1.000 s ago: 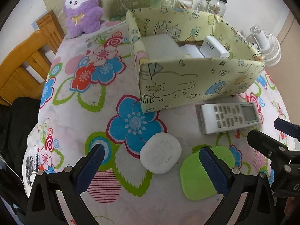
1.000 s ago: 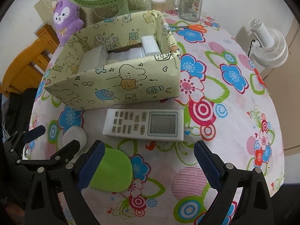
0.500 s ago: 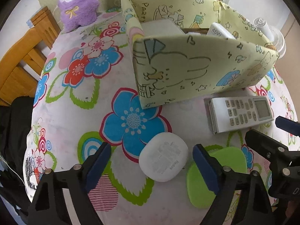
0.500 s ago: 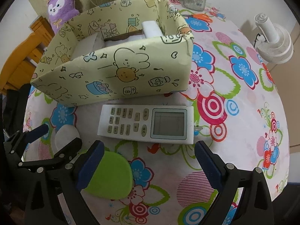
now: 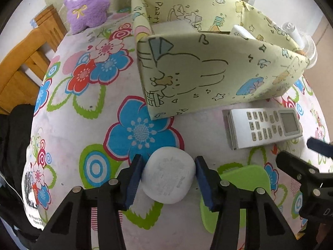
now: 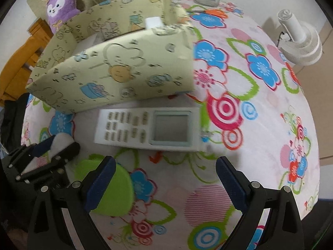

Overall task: Organize rigid objects
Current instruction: 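Close left gripper on white puck while right gripper closes on white remote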

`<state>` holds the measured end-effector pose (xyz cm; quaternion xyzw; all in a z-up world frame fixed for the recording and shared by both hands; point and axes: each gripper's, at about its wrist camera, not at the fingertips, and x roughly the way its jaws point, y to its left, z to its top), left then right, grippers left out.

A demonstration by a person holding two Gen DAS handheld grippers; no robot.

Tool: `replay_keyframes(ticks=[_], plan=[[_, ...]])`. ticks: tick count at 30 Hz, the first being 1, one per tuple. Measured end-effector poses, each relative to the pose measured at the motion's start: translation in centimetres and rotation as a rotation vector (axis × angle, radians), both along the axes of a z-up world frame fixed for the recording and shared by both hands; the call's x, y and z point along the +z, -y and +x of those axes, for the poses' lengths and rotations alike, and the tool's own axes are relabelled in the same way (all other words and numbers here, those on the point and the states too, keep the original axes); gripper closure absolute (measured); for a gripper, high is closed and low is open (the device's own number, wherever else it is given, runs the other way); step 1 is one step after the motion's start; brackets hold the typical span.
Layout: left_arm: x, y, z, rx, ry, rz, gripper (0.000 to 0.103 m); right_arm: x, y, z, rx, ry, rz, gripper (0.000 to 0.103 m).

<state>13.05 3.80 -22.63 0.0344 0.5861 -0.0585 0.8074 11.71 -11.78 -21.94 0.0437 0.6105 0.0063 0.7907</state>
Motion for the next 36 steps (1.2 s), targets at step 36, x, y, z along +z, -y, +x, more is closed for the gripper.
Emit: replay_keyframes(ticks=[36], plan=[[1.2, 3.2, 0.2, -0.004, -0.065, -0.06, 0.051, 0.6, -3.7, 3.0, 0.715, 0.12, -0.17, 0.009]])
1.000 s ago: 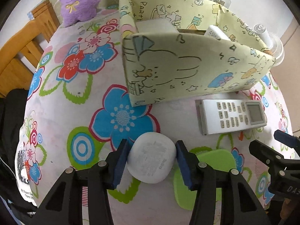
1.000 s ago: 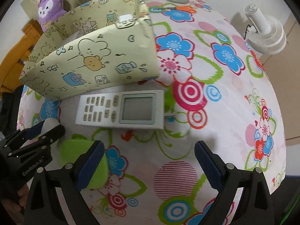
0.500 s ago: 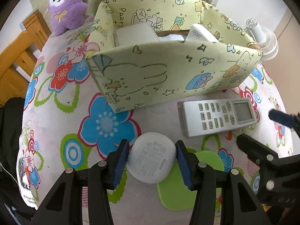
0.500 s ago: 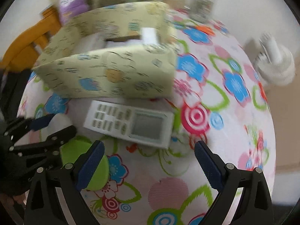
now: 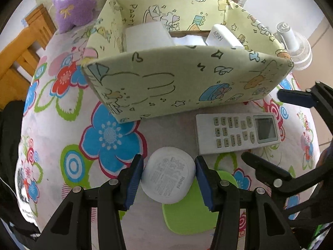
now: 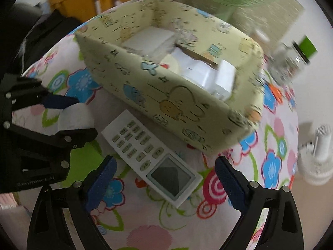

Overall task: Organize rigid objects
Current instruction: 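Close left gripper on white puck while right gripper closes on white remote, then lift puck with left tool while right tool lifts remote toward fabric box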

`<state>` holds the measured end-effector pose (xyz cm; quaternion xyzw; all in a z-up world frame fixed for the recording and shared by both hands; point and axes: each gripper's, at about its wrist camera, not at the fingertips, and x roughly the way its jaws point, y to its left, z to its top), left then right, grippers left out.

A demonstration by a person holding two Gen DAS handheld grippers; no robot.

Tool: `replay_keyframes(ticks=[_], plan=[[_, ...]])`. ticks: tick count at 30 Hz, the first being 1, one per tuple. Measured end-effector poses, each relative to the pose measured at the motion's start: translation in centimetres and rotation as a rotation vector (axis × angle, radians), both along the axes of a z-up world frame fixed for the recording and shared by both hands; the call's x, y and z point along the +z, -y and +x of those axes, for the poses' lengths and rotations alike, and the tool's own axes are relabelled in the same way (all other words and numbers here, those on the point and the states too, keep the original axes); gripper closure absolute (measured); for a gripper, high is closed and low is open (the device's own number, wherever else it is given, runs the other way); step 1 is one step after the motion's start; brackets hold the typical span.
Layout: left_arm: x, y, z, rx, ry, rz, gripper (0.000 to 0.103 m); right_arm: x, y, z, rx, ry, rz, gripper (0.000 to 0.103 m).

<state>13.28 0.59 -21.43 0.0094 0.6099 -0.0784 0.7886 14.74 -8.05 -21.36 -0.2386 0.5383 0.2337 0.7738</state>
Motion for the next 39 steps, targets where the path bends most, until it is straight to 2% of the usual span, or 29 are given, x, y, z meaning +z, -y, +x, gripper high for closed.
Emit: replay_keyframes(ticks=[8, 12, 15, 22, 25, 31, 39], plan=[[-0.7, 0.0, -0.3, 0.07, -0.025, -0.007, 0.051, -1.3, -1.4, 0.7, 0.182, -0.037, 0.0, 0.023], [-1.2, -0.5, -0.2, 0.103, -0.032, -0.01, 0.051, -2.2, -2.2, 0.8, 0.269, -0.066, -0.005, 0.037], [-1.5, -0.8, -0.3, 0.118, -0.032, -0.01, 0.051, -2.4, -2.6, 0.6, 0.303, -0.062, 0.001, 0.043], [-1.3, -0.3, -0.2, 0.097, -0.033, 0.018, 0.051, -2.2, -2.4, -0.2, 0.295, -0.074, 0.027, 0.052], [-1.1, 0.8, -0.1, 0.078, -0.033, 0.027, 0.051, -1.9, -1.5, -0.6, 0.263, -0.104, 0.048, 0.053], [-0.9, 2.4, -0.6, 0.025, -0.029, 0.034, 0.051, -1.7, 0.4, -0.5, 0.1, -0.163, 0.087, 0.055], [0.2, 3.8, -4.1, -0.025, -0.009, 0.038, 0.051, -1.3, 3.1, -1.3, -0.13, -0.203, 0.139, 0.055]])
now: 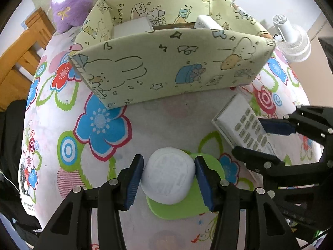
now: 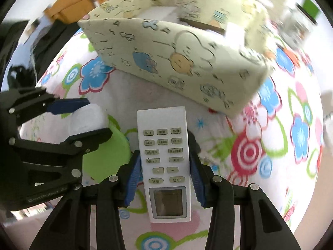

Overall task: Organize rigid objects
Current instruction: 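Lift puck with left tool while right tool lifts remote toward fabric box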

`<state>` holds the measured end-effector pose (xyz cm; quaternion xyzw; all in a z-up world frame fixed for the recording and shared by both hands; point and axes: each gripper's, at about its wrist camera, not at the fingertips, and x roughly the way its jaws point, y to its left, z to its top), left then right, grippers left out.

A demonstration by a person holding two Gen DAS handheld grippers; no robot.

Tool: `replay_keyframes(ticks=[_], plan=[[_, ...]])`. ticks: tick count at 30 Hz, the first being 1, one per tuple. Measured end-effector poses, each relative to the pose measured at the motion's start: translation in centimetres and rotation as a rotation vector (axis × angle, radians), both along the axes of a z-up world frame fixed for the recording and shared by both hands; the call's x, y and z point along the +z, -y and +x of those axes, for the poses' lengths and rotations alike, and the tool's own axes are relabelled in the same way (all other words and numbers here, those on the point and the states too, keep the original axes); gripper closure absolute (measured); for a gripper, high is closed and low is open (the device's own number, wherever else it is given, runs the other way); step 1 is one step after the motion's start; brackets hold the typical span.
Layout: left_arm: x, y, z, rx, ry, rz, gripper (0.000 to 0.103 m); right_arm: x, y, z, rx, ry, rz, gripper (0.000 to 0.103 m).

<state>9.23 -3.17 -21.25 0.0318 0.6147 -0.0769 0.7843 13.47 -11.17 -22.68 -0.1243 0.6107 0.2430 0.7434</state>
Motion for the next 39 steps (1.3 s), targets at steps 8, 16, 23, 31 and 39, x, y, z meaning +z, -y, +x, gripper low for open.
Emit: replay_keyframes(ticks=[8, 16, 23, 31, 39], plan=[[1.2, -0.1, -2.6, -0.043, 0.015, -0.003, 0.051, 1.4, 1.2, -2.8, -0.166, -0.014, 0.034, 0.056], [3.1, -0.9, -3.9, -0.057, 0.024, -0.025, 0.051, 3.8, 1.7, -5.3, -0.27, 0.015, 0.045, 0.056], [4.5, -2.0, -3.5, -0.088, 0.075, -0.001, 0.051, 5.4, 1.0, -6.3, -0.33, 0.042, 0.063, 0.056], [6.6, -2.2, -3.9, -0.098, 0.119, 0.0, 0.051, 7.2, 0.6, -7.1, -0.352, 0.067, 0.068, 0.056], [9.1, -2.3, -3.9, -0.112, 0.178, 0.001, 0.051, 9.8, 0.4, -7.4, -0.366, 0.12, 0.06, 0.056]])
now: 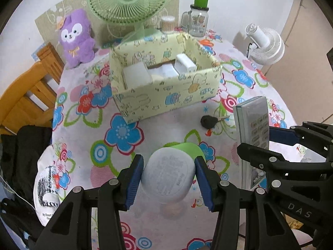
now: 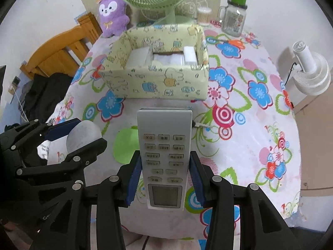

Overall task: Organize rigid objects
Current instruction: 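Lift puck with left tool while right tool lifts remote toward fabric box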

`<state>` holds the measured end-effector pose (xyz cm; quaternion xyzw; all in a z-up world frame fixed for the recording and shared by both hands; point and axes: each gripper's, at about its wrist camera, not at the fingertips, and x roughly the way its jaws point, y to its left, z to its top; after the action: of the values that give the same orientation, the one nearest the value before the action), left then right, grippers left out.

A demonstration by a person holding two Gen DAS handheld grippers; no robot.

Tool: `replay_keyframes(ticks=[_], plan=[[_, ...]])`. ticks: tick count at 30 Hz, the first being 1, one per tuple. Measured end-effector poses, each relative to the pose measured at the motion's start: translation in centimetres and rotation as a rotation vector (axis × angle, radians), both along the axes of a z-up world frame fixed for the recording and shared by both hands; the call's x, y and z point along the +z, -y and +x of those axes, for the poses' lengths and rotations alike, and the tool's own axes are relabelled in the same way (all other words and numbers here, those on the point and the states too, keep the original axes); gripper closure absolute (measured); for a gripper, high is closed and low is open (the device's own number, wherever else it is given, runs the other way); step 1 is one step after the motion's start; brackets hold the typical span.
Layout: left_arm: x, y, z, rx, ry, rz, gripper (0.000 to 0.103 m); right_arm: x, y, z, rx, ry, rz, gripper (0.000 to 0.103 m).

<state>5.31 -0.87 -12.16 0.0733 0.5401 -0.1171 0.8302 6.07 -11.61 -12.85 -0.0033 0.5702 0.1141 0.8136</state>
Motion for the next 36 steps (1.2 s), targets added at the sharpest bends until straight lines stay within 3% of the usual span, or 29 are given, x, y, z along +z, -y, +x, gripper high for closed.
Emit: replay_keyframes(ticks=[23, 36], plan=[[4.9, -0.4, 2.4, 0.066, 0.111, -0.012, 0.051, 5.6, -0.4, 3.0, 0.013, 0.084, -0.037, 0.056], [5.3, -1.4, 6.3, 0.102, 0.117, -0.059, 0.051, 6.1, -0.6, 7.2, 0.032, 0.093, -0.01, 0.056]])
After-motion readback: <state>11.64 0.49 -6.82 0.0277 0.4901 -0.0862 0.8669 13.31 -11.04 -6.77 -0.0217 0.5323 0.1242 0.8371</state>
